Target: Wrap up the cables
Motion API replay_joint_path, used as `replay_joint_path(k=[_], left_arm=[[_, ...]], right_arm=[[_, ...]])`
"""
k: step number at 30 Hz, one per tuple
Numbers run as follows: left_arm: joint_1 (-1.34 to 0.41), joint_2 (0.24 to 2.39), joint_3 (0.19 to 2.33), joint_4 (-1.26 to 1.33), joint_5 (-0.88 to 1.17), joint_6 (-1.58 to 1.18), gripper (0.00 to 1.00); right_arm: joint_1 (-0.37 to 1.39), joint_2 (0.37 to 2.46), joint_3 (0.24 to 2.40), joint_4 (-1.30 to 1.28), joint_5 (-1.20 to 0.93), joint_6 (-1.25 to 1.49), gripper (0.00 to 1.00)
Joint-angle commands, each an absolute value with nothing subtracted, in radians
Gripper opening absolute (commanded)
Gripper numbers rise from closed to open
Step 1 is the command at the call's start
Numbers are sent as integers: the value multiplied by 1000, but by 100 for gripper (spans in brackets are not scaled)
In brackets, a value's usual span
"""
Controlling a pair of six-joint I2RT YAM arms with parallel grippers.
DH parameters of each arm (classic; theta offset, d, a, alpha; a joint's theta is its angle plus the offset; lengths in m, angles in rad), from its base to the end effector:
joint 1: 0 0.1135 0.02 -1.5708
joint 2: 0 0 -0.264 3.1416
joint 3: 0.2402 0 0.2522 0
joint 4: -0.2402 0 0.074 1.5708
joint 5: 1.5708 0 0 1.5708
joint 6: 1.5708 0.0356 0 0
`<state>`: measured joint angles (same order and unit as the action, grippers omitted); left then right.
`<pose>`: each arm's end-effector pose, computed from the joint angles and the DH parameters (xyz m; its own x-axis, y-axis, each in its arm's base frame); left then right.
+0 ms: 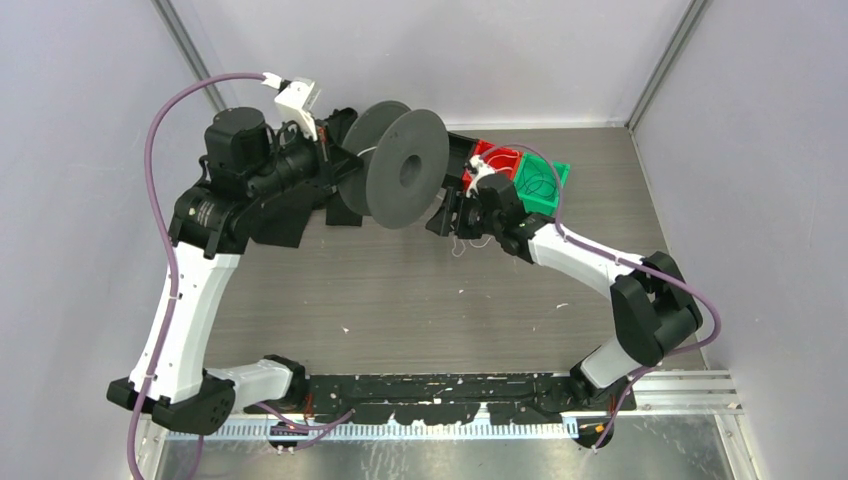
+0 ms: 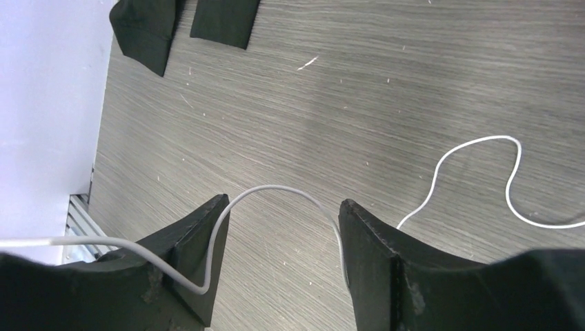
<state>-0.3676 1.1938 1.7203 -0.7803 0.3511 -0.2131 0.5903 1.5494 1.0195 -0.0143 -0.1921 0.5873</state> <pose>0.1901 -0.0863 0.5070 -0.3661 -0.0718 -0.9278 0.5839 0.7586 -0.2891 0.2864 0.2000 0.2490 -0.7360 0.1616 -0.6574 -0.3294 0.7629 0.5564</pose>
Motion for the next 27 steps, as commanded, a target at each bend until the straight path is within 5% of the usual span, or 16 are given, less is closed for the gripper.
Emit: replay_joint_path(k=[1, 27], left_arm=[[-359, 1186, 1781, -661, 357, -245, 0], [-351, 1173, 1760, -644, 372, -235, 0]], right_arm=[[600, 1531, 963, 99, -192, 642, 62], [603, 1402, 926, 49, -367, 530, 82]])
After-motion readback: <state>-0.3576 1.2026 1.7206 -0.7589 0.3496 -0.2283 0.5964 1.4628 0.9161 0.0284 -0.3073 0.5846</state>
